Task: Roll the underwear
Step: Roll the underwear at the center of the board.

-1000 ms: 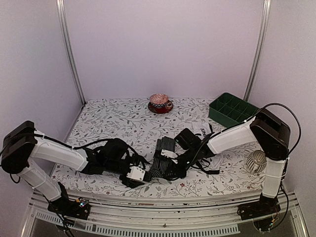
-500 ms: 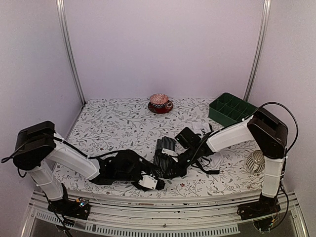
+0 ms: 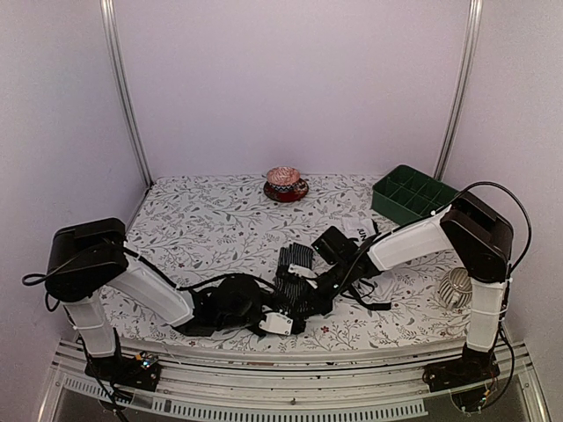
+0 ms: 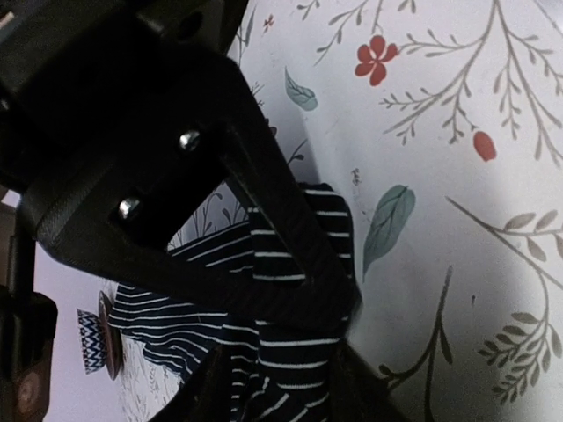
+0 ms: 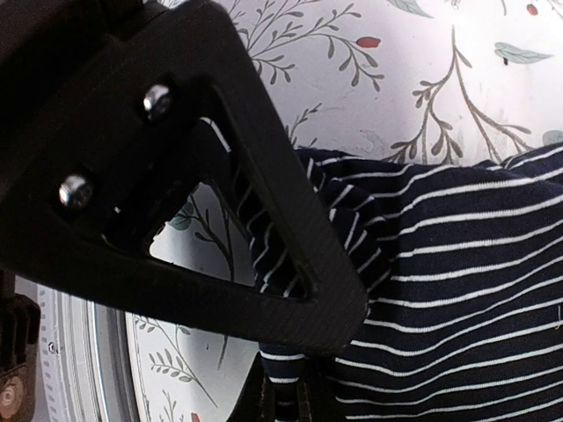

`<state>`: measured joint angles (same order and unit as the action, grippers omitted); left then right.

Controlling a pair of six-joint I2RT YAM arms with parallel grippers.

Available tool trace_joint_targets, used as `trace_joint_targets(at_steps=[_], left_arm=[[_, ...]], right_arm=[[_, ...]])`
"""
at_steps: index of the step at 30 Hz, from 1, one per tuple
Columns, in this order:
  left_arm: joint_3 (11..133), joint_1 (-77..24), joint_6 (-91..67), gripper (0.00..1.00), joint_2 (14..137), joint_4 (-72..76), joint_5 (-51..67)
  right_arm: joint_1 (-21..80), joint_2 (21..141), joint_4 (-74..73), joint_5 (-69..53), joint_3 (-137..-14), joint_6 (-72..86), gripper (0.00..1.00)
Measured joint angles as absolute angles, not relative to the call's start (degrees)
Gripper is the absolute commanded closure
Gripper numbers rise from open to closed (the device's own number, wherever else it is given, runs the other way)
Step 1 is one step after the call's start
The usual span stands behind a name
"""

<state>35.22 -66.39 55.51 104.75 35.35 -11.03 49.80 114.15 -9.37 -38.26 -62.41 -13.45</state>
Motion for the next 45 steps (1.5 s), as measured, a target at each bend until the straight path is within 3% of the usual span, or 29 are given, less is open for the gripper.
trace_joint_targets(at_steps=[3, 8, 11, 16, 26, 36, 45], left_arm=[[35.6, -66.6, 55.5, 0.72, 105.8, 36.0, -12.1], [36.3, -66.7, 55.1, 1.00, 107.0, 35.6, -13.3], [36.8, -66.8, 55.0, 1.00, 107.2, 34.5, -13.6], [40.0, -66.7, 53.5, 1.00, 107.0, 28.7, -12.4], [51.5, -62.8, 47.7, 1.00, 106.7, 6.2, -0.2], [64.6, -57.6, 43.5, 1.00, 111.5, -13.0, 14.7], [74.9, -52.6, 42.3, 1.00, 118.2, -25.5, 28.6]], right_arm=[[49.8, 114.1, -9.4, -38.3, -62.4, -13.4, 0.97], [49.5, 114.1, -9.4, -38.3, -62.4, -13.5, 0.95], [49.5, 114.1, -9.5, -38.1, -62.4, -13.3, 0.84], [49.5, 111.4, -9.4, -36.3, -60.6, -13.1, 0.50], [49.7, 89.4, -4.5, -18.2, -47.8, -11.3, 0.21], [57.2, 62.6, 7.6, 7.8, -36.1, -12.8, 0.15], [71.8, 62.0, 18.4, 13.8, -31.0, -24.7, 0.14]])
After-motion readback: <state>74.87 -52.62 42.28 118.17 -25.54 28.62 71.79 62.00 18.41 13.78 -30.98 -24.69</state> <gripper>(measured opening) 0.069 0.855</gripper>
